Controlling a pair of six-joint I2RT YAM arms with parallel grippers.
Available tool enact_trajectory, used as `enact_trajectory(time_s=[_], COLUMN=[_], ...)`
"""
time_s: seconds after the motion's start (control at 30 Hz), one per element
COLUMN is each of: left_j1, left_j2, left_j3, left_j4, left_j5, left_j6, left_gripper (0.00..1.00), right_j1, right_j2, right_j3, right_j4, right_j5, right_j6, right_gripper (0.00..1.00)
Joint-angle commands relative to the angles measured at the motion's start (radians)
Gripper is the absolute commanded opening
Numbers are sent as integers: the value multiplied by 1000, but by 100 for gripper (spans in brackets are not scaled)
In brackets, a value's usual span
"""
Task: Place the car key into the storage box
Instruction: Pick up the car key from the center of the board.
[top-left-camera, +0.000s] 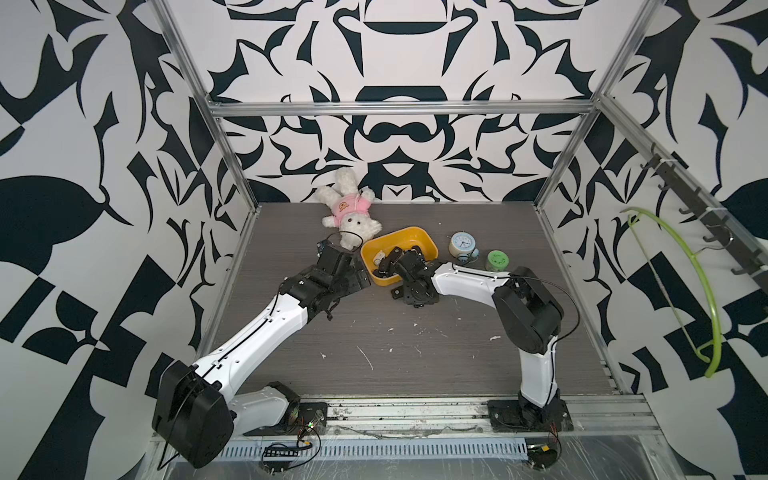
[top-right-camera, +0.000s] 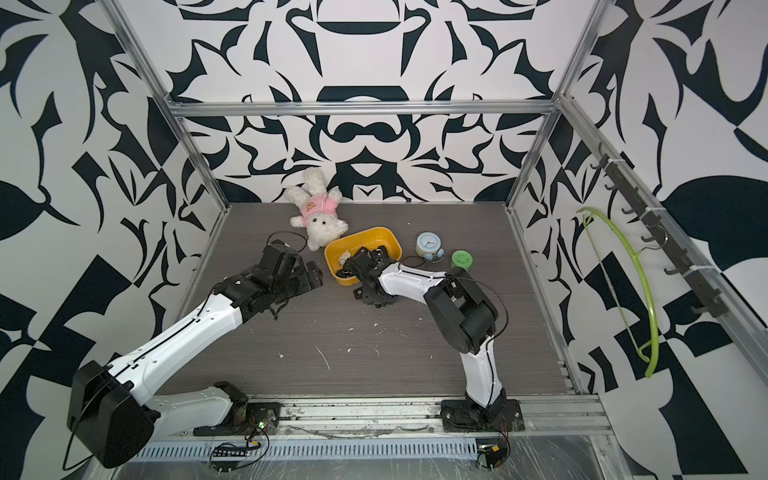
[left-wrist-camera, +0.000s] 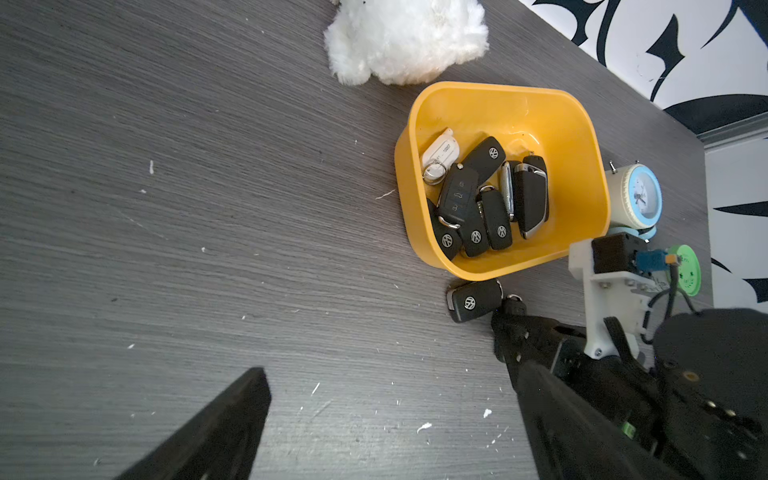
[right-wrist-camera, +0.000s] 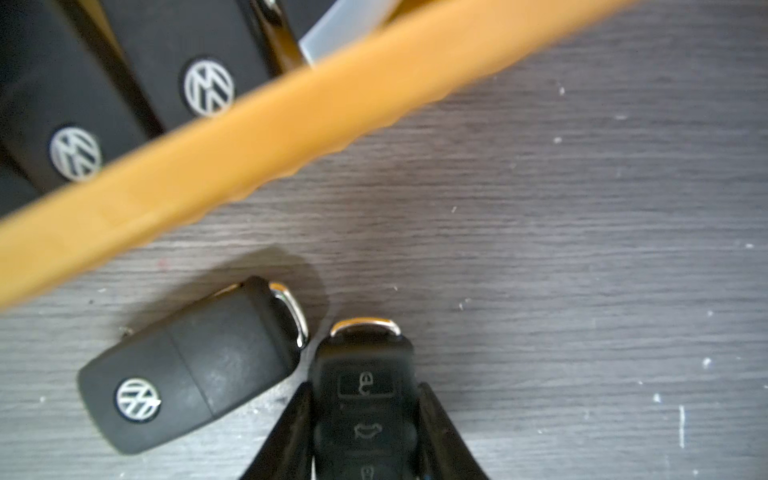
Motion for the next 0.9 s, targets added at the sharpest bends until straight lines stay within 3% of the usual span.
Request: enact_trajectory(time_s=[0.0,0.13,0.27,0.63,0.87], left_j1=[3,3,3,6,16], left_j2=[-12,-18,-23,-14,28], left_j3=[-13,-16,-18,-37,-93], left_j4=[5,0,0,1,46], left_j5=[-4,-10,-13,-55,-22], left_j6=[-10,-12,-14,-6,-54], left_gripper=[100,100,99,100,100], right_j1=[-5,-5,-5,-5,-8], right_j2=[-7,-8,-10,-181,-302], right_j3=[-31,-27,-22,-13,1], right_j4=[-52,-58,-67,-120,-136], right_j5=[2,0,3,19,27], right_j6=[9,8,5,-44,-106], right_gripper=[32,21,1,0,0])
